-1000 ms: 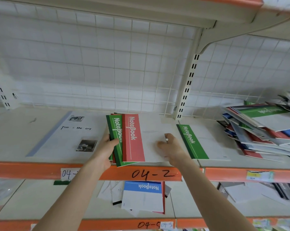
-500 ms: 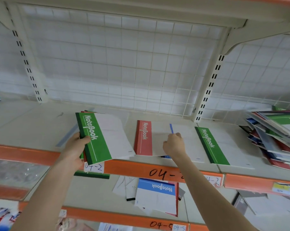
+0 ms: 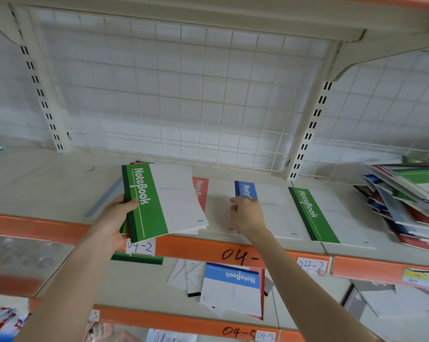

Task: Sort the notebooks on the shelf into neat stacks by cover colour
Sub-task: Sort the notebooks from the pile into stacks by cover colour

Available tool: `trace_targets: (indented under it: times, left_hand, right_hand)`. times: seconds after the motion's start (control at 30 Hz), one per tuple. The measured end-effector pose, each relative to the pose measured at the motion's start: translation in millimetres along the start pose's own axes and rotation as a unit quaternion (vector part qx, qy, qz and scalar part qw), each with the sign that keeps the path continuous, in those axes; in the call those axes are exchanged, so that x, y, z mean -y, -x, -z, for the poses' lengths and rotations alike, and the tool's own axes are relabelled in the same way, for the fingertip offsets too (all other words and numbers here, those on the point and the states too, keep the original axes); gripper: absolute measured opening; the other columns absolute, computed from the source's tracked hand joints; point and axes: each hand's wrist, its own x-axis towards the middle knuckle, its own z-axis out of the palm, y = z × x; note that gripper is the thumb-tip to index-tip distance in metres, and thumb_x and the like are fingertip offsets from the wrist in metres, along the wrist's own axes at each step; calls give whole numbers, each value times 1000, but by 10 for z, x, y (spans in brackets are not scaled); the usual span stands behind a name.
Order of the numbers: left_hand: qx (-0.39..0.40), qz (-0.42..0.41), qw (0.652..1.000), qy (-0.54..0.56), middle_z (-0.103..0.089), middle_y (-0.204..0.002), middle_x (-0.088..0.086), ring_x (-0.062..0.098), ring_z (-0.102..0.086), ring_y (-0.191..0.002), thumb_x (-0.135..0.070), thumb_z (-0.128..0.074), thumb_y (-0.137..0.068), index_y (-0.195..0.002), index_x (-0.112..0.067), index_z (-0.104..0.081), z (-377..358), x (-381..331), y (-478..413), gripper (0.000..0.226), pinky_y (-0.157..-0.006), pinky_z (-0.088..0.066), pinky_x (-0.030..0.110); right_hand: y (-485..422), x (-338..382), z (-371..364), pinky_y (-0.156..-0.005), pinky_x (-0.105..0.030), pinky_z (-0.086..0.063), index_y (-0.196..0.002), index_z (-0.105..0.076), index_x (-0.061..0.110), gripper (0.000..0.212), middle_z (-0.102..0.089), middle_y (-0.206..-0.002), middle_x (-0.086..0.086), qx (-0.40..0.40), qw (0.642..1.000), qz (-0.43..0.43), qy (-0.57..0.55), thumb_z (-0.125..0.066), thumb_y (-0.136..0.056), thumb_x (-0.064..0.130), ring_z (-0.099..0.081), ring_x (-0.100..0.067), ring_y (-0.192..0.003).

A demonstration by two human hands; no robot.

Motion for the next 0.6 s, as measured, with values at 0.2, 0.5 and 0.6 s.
trace_targets:
  times: [0.2,0.5,0.6]
  left_hand:
    - [17,11,1000,1,-60,-99,8,21,-56,-79,-10,-43,-98,-111,-19,-54,-241,4,6,19,-64,-43,34]
    - [65,15,998,-17,-60,-89,2,20,-55,-78,-12,-43,-99,-108,-21,-55,-615,27,61,17,-62,-41,35]
    - [76,16,997,-20,-60,-88,3,20,-55,-77,-11,-43,-98,-101,-20,-57,-726,44,81,16,-62,-41,35]
  right_hand:
    - [56,-437,65,-106,-42,-29,-139,-36,18,42,-33,-146,-3,86,992,-2,90,-31,-100,29,-28,-27,-133]
    - [150,-728,155,-110,-45,-22,-144,-27,24,46,-26,-150,0,93,990,-22,100,-28,-100,35,-23,-24,-138]
    - [164,-797,202,-109,-45,-25,-144,-27,24,46,-28,-148,-2,103,988,-30,113,-29,-100,37,-25,-25,-136]
